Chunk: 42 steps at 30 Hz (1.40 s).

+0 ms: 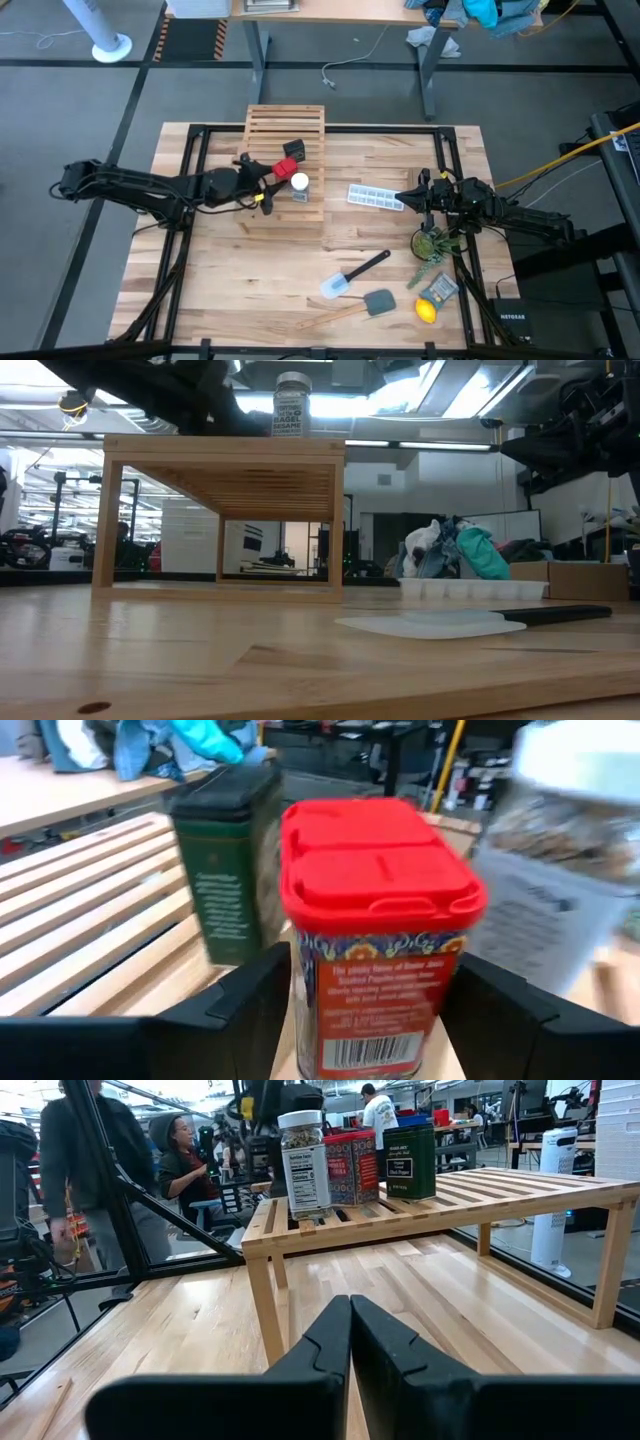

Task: Shelf spices
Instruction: Remove the red seasoning can from the shelf

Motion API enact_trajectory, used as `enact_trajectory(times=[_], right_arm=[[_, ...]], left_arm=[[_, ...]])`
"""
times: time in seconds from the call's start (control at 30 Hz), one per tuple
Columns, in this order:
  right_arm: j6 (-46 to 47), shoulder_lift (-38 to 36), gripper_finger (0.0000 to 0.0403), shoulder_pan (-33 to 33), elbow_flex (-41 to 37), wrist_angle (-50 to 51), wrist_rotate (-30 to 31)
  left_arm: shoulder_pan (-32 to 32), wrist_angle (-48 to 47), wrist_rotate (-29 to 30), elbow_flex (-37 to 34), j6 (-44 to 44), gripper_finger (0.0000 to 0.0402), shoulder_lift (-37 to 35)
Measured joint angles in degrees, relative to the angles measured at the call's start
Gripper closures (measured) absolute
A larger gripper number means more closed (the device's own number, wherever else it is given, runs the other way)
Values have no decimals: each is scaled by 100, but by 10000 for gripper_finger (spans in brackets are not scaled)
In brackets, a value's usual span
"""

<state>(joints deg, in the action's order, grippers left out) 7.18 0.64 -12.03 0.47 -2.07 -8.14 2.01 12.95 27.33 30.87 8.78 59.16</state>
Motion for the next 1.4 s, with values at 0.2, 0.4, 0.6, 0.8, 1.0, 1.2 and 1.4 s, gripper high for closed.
enact_trajectory(times=[0.2, 0.4, 0.6, 0.8, 1.0, 1.2, 1.4], right_arm=[[2, 0, 386, 1, -2, 1, -2], [2, 0, 386, 2, -2, 2, -2], [2, 2, 386, 0, -2, 2, -2], [2, 1, 386, 1, -1, 2, -4], [2, 2, 386, 2, -1, 0, -48], [2, 2, 386, 2, -2, 0, -48], [2, 2, 386, 2, -1, -1, -47]], left_arm=[[226, 21, 0, 0, -2, 194, 303], [244, 22, -8, 11, -28, 235, 295], [207, -50, -4, 0, -193, 235, -36], [163, -405, 13, 0, -185, 235, -702], [-246, -1170, 290, 0, 27, 235, -1616], [-966, -1799, 519, 0, 275, 235, -2264], [-1755, -2234, 757, 0, 794, 235, -2204]])
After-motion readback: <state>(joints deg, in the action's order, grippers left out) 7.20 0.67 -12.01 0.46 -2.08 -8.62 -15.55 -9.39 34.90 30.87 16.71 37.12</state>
